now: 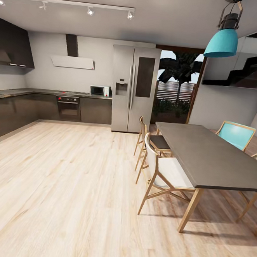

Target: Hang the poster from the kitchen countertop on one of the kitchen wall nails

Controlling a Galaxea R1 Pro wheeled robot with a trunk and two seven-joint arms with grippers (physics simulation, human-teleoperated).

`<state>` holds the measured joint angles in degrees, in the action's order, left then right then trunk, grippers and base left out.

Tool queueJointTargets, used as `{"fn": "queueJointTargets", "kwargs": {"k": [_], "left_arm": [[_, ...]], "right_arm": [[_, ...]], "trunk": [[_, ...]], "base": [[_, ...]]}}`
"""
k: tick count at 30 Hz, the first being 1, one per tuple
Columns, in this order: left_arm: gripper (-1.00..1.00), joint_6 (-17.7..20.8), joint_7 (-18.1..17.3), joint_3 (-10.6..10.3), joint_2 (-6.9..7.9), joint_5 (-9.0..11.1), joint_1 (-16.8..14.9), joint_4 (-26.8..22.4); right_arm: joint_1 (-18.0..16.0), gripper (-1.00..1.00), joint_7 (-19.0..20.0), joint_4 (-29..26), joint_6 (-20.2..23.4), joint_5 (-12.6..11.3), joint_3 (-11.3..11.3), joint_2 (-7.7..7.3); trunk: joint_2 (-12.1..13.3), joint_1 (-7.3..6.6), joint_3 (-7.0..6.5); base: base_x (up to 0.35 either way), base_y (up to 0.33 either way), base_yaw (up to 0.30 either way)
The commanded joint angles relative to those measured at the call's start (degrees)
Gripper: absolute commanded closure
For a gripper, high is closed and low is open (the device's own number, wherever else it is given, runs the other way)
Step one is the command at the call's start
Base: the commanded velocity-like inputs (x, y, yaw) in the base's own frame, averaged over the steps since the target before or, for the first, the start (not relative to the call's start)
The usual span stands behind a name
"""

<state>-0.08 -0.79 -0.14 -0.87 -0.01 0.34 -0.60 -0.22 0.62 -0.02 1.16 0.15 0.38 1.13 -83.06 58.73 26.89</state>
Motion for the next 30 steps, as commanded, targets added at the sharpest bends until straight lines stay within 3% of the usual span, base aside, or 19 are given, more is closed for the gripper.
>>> {"fn": "queueJointTargets", "kwargs": {"k": [1,10,19,20,23,26,30], "left_arm": [[-1.0,-0.01,-0.08,-0.01,0.0,0.0,0.01,-0.06],[-1.0,-0.66,0.16,0.25,-0.27,-0.04,0.67,-0.7],[-1.0,-3.27,0.48,1.06,0.81,-0.08,1.69,-3.57],[-1.0,-3.35,0.5,2.24,1.02,-0.08,1.72,-36.02],[-1.0,-3.48,0.51,3.86,1.21,-0.08,1.75,-39.23],[-1.0,-3.71,0.46,6.68,1.41,-0.08,1.8,-42.09],[-1.0,-3.76,0.42,7.35,1.46,-0.04,1.8,-41.98]], "right_arm": [[-0.02,-1.0,0.07,0.0,0.12,0.02,0.03,0.0],[-0.84,-1.0,-0.02,-0.69,-0.59,-0.23,-0.17,-0.56],[-3.81,-1.0,-0.07,-3.63,-3.48,-0.39,-0.22,-1.1],[-4.7,-1.0,-0.08,-33.47,-12.06,-0.21,-0.19,-1.17],[-4.79,-1.0,-0.12,-36.43,-13.15,-0.05,-0.17,-1.44],[-4.86,-1.0,-0.11,-37.9,-13.97,0.13,-0.04,-2.82],[-4.87,-1.0,-0.05,-36.4,-14.06,-0.11,-0.06,-3.1]], "trunk": [[-0.02,0.0,0.04],[-0.02,0.0,0.04],[-0.02,0.0,0.04],[-0.02,0.0,0.04],[-0.02,0.0,0.04],[-0.02,0.0,0.04],[-0.02,0.0,0.04]], "base": [[0.0,0.0,0.0],[0.0,0.0,0.0],[0.0,0.0,0.0],[0.0,0.0,0.0],[0.0,0.0,0.0],[0.0,0.0,0.0],[0.0,0.0,0.0]]}}
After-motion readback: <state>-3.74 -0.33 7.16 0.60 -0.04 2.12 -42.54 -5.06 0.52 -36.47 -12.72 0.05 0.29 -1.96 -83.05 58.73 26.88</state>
